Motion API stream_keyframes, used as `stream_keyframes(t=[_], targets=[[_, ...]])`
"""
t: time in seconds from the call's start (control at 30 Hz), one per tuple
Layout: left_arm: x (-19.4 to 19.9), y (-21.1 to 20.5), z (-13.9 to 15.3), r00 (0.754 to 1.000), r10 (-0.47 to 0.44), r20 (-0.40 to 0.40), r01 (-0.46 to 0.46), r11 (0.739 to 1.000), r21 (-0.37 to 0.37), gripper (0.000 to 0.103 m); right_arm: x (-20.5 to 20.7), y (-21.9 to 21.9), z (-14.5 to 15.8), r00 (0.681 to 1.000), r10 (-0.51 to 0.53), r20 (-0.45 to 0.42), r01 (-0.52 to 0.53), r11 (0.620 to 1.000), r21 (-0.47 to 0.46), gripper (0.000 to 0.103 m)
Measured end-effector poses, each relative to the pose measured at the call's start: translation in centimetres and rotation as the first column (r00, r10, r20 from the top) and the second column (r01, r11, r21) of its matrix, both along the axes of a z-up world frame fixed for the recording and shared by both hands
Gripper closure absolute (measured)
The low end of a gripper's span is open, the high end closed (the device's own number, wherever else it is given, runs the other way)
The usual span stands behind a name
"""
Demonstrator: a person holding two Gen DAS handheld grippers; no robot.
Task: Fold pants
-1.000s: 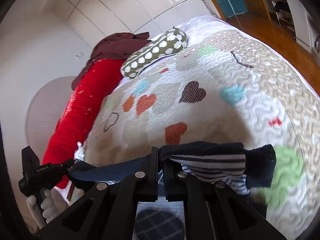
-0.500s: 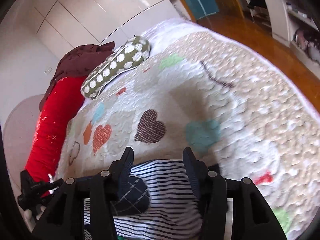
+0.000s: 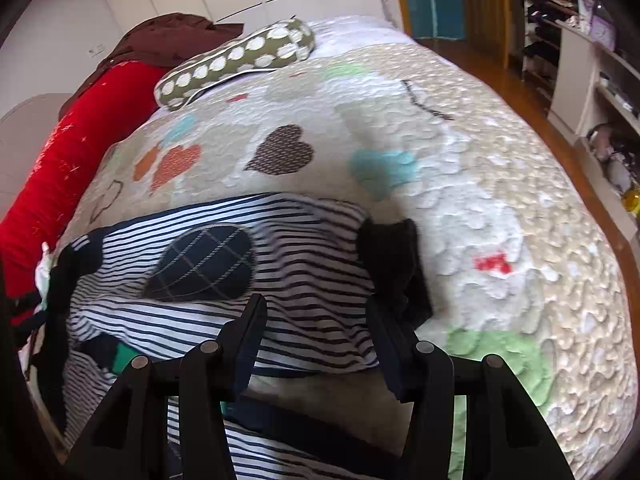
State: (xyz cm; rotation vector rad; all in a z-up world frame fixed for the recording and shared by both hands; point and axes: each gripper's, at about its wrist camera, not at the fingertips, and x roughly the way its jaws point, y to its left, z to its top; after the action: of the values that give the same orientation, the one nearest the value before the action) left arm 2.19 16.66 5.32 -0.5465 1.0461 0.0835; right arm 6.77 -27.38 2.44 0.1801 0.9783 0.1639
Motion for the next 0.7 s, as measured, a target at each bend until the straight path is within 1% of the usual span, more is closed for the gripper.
stream_keyframes(t=[0.03,0.07,0.13,0.17,0.27,0.43,0.5,0.57,0.63,0.7], targets=[[-0.6,0.1,-0.6,1.000,0.010,-0.017,-0.009,0.999,0.043,0.048,-0.6,-0.4,0.3,1.000,-0.015,0.012,0.015,1.000,-0.014,0.047],[-1.1,0.2,-1.2,1.000,0.013,-0.027,-0.011,0.998,0.059,0.048,-1.4,-0.9,0.9,0.999,-0.021,0.027,0.021,1.000,-0.007,0.047],[-1.8,0.7,-2.1,0.998,0.025,-0.051,-0.021,0.997,0.080,0.048,-3.0,-2.1,1.8,0.998,-0.041,0.042,0.040,0.999,0.020,0.044],[-2.3,0.9,-2.1,0.999,0.028,-0.047,-0.025,0.997,0.078,0.048,-4.0,-2.9,2.2,0.997,-0.060,0.048,0.059,0.998,0.031,0.043],[-4.2,1.2,-1.2,0.999,0.044,-0.020,-0.042,0.997,0.068,0.048,-7.3,-5.1,2.9,0.993,-0.100,0.066,0.095,0.992,0.085,0.043],[-8.2,0.4,1.1,0.997,0.061,0.036,-0.063,0.997,0.054,0.048,-12.9,-7.0,2.9,0.982,-0.163,0.096,0.149,0.979,0.142,0.043],[-10.1,-0.3,2.0,0.996,0.069,0.064,-0.073,0.995,0.063,0.047,-14.4,-6.8,2.7,0.981,-0.163,0.104,0.146,0.977,0.154,0.043],[-11.9,-1.1,2.7,0.992,0.088,0.091,-0.096,0.991,0.090,0.041,-15.8,-6.0,2.6,0.981,-0.150,0.124,0.130,0.979,0.157,0.043],[-12.8,-1.9,2.9,0.990,0.093,0.103,-0.104,0.988,0.117,0.040,-16.9,-5.0,2.7,0.983,-0.120,0.142,0.096,0.981,0.167,0.043],[-13.2,-3.0,2.8,0.993,0.072,0.098,-0.087,0.983,0.161,0.040,-17.5,-3.6,2.8,0.985,-0.069,0.159,0.039,0.983,0.181,0.043]])
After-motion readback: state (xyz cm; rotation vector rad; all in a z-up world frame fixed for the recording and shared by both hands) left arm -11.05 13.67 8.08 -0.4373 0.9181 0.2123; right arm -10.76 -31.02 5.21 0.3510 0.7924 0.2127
